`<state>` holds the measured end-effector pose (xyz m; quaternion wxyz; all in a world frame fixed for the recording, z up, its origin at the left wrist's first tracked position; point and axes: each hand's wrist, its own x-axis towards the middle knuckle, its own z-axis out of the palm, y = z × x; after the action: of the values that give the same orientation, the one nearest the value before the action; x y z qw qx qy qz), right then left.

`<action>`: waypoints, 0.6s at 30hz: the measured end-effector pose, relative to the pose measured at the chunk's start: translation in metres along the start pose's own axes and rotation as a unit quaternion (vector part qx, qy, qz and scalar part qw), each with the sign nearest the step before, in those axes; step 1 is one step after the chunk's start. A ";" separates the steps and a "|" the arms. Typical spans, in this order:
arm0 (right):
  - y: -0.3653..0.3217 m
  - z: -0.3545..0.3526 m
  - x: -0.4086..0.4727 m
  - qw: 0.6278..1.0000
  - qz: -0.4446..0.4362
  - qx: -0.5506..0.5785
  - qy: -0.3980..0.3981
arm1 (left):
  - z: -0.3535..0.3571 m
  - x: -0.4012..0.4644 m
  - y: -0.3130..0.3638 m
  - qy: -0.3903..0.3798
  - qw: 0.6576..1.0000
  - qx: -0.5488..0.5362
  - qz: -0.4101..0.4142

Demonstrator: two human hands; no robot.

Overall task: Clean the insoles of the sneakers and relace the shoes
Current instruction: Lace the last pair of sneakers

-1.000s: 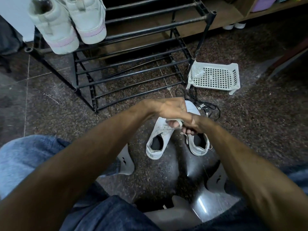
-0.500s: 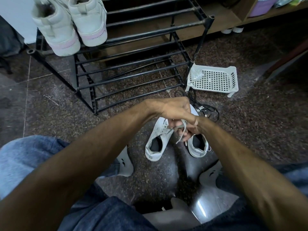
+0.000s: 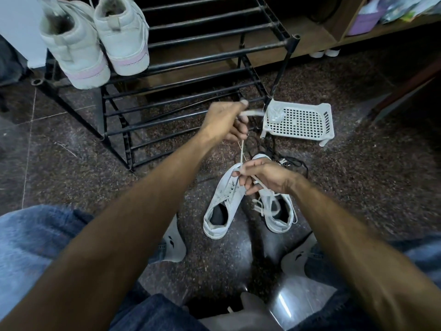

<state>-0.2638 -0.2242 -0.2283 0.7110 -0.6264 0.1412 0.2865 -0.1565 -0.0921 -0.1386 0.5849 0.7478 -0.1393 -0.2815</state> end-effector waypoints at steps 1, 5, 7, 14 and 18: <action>0.001 0.002 0.003 0.999 -0.006 0.006 0.035 | 0.000 0.003 -0.010 0.031 0.998 -0.044 -0.015; 0.012 0.000 0.013 0.988 -0.002 0.039 0.151 | 0.003 -0.002 -0.074 0.112 0.987 0.014 -0.111; 0.017 -0.001 0.016 0.984 0.023 0.039 0.175 | 0.010 -0.015 -0.104 0.051 0.976 0.081 -0.196; 0.029 0.002 0.026 0.969 0.175 0.026 0.172 | 0.033 -0.023 -0.142 -0.042 0.986 0.073 -0.140; 0.031 -0.001 0.026 0.979 0.150 0.053 0.130 | 0.033 -0.018 -0.127 -0.126 0.982 -0.019 -0.136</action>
<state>-0.2610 -0.2176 -0.2681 0.6675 -0.5918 0.3395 0.2982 -0.2058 -0.0739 -0.2607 0.5330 0.7069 -0.1038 -0.4532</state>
